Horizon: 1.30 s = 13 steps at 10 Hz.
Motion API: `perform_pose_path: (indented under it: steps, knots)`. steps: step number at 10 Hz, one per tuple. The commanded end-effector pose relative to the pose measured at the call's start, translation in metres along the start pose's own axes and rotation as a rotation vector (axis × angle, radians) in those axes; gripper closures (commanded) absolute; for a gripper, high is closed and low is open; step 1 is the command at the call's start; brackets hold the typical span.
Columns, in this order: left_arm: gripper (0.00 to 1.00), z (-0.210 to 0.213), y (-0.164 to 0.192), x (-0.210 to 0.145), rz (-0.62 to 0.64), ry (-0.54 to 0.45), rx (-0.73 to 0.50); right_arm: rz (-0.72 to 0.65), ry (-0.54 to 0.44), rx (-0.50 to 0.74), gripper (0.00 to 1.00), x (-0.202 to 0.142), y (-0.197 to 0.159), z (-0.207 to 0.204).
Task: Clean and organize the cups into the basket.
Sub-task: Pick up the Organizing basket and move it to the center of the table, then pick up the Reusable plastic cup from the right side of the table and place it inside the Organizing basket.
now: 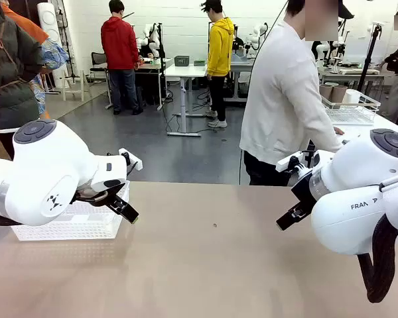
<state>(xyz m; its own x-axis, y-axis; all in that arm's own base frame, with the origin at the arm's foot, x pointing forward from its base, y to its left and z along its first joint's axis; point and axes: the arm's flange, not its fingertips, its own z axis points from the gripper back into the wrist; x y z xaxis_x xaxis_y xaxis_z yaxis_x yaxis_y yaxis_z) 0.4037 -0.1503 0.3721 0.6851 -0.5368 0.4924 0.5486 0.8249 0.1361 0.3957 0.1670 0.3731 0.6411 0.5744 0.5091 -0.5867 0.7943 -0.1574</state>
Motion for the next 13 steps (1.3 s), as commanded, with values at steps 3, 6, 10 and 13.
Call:
perform_pose_path:
  steps: [3, 6, 10, 13]
  knots:
    - [0.0, 0.0, -0.0001, 0.0, 0.0, 0.0, 0.0, 0.0, 0.0, 0.0, 0.0, 0.0, 0.0, 0.0]
    - [0.0, 0.0, -0.0001, 0.0, 0.0, 0.0, 0.0, 0.0, 0.0, 0.0, 0.0, 0.0, 0.0, 0.0]
    - [0.0, 0.0, -0.0001, 0.0, 0.0, 0.0, 0.0, 0.0, 0.0, 0.0, 0.0, 0.0, 0.0, 0.0]
    - [0.0, 0.0, -0.0001, 0.0, 0.0, 0.0, 0.0, 0.0, 0.0, 0.0, 0.0, 0.0, 0.0, 0.0]
